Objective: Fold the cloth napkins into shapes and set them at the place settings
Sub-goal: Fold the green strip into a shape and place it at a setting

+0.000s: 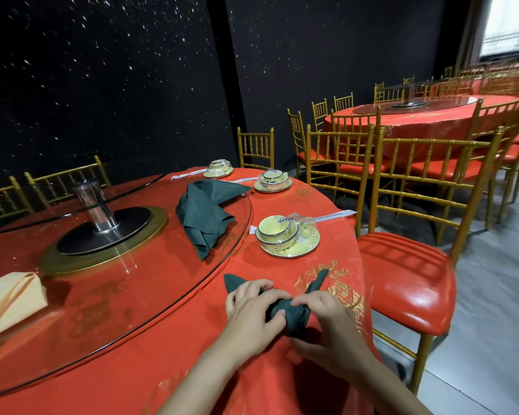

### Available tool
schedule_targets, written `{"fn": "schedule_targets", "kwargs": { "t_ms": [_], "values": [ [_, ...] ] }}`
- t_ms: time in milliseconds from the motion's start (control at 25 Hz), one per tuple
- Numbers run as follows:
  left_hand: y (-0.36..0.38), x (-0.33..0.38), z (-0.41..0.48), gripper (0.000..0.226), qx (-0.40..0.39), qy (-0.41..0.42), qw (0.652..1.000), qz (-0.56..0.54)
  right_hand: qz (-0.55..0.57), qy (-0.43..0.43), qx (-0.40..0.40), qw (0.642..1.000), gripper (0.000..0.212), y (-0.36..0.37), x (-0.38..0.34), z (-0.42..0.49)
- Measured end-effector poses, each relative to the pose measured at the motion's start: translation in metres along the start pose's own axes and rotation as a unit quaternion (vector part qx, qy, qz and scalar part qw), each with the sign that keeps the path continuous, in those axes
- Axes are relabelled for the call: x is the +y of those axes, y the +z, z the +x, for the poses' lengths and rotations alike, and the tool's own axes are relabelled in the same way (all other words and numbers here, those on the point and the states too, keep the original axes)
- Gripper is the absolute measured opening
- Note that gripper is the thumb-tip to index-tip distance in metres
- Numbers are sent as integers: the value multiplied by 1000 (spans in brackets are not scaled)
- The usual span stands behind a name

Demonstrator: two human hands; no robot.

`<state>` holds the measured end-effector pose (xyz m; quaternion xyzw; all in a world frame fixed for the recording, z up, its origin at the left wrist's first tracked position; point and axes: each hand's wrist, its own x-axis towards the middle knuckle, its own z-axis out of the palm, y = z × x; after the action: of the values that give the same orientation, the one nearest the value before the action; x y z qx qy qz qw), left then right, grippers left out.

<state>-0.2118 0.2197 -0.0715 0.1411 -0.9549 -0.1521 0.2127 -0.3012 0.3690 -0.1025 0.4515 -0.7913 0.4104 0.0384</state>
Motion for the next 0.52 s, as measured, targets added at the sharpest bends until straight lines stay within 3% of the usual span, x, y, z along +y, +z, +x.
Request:
{"fn": "schedule_targets", "kwargs": {
  "t_ms": [80, 280, 400, 520],
  "values": [
    [3, 4, 9, 39, -1, 10, 1000, -7, -17, 17, 7, 1000, 58, -2, 8, 3],
    [20, 10, 10, 23, 124, 24, 990, -60, -53, 58, 28, 997, 69, -8, 29, 17],
    [29, 12, 11, 43, 74, 41, 996, -33, -73, 77, -6, 994, 88, -14, 36, 23],
    [30, 18, 24, 56, 19, 15, 999, -38, -45, 43, 3, 998, 61, -16, 37, 26]
  ]
}}
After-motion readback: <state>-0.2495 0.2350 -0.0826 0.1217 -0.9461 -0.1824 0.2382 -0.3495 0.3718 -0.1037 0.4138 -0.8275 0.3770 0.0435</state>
